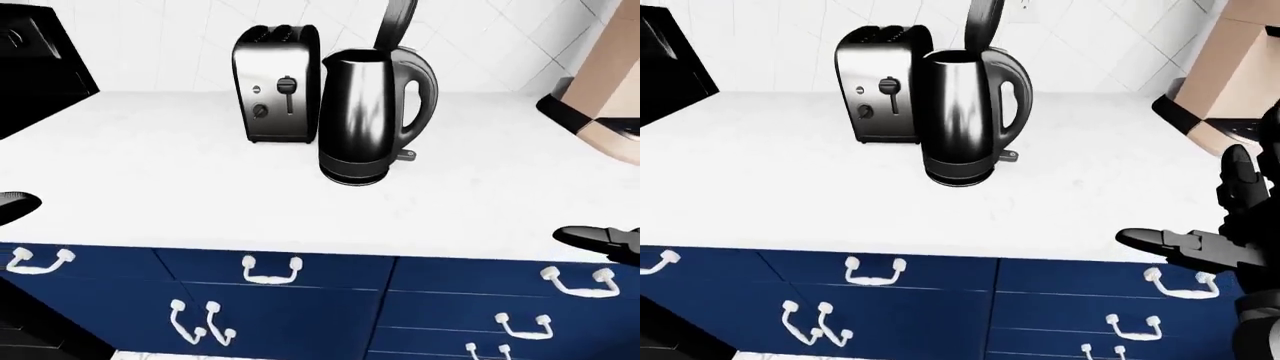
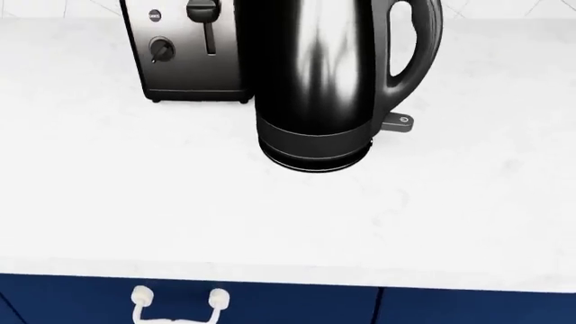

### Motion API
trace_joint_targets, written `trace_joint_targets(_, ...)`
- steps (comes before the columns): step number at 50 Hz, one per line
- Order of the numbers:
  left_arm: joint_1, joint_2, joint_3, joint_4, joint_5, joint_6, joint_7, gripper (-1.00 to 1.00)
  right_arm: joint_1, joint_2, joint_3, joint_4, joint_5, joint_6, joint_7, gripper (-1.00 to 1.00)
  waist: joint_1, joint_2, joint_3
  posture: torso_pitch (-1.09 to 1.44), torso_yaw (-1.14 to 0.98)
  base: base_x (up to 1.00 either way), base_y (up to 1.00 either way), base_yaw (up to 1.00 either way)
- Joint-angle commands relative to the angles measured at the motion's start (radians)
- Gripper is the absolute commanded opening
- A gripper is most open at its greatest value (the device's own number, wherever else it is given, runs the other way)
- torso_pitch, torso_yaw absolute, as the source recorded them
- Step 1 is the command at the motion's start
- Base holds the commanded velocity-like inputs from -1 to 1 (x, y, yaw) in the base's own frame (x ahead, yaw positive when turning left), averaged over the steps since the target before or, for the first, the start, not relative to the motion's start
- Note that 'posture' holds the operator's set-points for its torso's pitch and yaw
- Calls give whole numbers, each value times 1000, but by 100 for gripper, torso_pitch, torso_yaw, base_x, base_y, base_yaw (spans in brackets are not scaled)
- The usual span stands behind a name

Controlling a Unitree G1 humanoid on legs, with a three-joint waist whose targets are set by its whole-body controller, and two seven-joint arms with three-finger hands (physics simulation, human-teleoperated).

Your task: Close the lid of the electric kettle.

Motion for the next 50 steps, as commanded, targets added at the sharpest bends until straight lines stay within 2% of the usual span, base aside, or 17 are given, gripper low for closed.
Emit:
trace_joint_targets(1,-13,20,9,-17,5,-30,-4,100,-16,-17,-6,-25,2,-27,-3,100,0,1,-14,-30,0,0,0,0)
trace_joint_targets(13,-17,8,-6,-8,33,-44,-16,100,-17,-19,-9,-33,7,-16,-4,100,6,1,-130,-42,0,0,0,0)
trace_joint_targets(23,-16,-1,-3,-14,40,-45,-24,100,-12,-13,-2,-31,1,-25,-2,100,12,0,-186,-51,0,0,0,0)
trace_joint_targets(32,-13,-4,-10,-14,34,-60,-24,100,-12,-8,5,-29,-7,-29,-2,100,16,1,-202,-51,0,0,0,0)
trace_joint_targets(42,-18,2,-14,-23,55,-55,-32,100,-16,-15,-10,-32,4,-17,-1,100,16,0,-205,-51,0,0,0,0)
trace_joint_targets(50,-23,4,-9,-28,53,-45,-31,100,-16,-17,-2,-31,0,-16,-2,100,14,0,-206,-51,0,0,0,0)
